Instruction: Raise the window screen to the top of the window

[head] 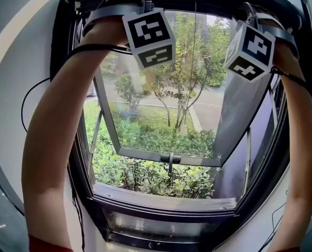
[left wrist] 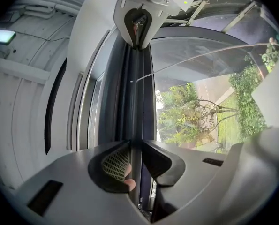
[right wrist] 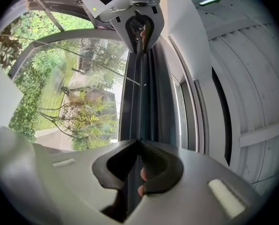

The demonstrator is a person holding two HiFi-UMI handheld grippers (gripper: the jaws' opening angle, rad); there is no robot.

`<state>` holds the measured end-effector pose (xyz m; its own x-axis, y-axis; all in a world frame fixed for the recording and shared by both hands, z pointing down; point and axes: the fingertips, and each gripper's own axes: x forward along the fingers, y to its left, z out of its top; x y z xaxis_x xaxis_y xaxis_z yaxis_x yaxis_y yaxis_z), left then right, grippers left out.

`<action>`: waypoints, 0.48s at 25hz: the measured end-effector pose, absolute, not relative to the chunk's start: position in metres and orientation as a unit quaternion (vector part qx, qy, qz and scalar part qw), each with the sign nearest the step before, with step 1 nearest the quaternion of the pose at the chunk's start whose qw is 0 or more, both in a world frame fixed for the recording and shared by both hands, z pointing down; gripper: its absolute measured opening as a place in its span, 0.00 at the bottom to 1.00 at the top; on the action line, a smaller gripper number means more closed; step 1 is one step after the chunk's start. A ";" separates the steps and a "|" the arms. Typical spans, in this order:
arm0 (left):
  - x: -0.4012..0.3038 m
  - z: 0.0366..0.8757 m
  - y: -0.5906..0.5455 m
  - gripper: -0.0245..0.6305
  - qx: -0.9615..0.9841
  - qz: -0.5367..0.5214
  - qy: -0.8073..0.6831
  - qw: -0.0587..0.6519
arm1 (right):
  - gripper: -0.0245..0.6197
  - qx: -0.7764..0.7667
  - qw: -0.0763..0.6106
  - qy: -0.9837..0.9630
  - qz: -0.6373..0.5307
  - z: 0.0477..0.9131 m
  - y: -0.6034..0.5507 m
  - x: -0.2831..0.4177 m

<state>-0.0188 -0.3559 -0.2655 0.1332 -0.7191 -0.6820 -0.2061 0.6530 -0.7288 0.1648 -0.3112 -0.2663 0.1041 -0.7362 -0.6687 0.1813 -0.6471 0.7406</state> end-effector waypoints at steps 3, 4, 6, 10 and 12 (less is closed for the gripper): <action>-0.019 -0.267 -0.356 0.15 -0.375 -0.194 0.629 0.652 | 0.11 0.647 0.365 -0.210 -0.636 -0.270 -0.310 0.164; -0.019 -0.268 -0.356 0.15 -0.375 -0.194 0.629 0.652 | 0.12 0.647 0.363 -0.211 -0.636 -0.271 -0.310 0.164; -0.018 -0.269 -0.356 0.15 -0.376 -0.193 0.629 0.653 | 0.14 0.648 0.358 -0.214 -0.637 -0.272 -0.309 0.165; -0.019 -0.268 -0.355 0.15 -0.373 -0.195 0.630 0.652 | 0.10 0.647 0.347 -0.201 -0.649 -0.270 -0.309 0.164; -0.019 -0.267 -0.354 0.15 -0.368 -0.191 0.631 0.655 | 0.10 0.648 0.341 -0.206 -0.649 -0.270 -0.310 0.164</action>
<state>-0.0195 -0.3541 -0.2675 0.1306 -0.7151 -0.6867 -0.2149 0.6558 -0.7237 0.1640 -0.3097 -0.2696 0.0732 -0.7095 -0.7009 0.1746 -0.6828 0.7094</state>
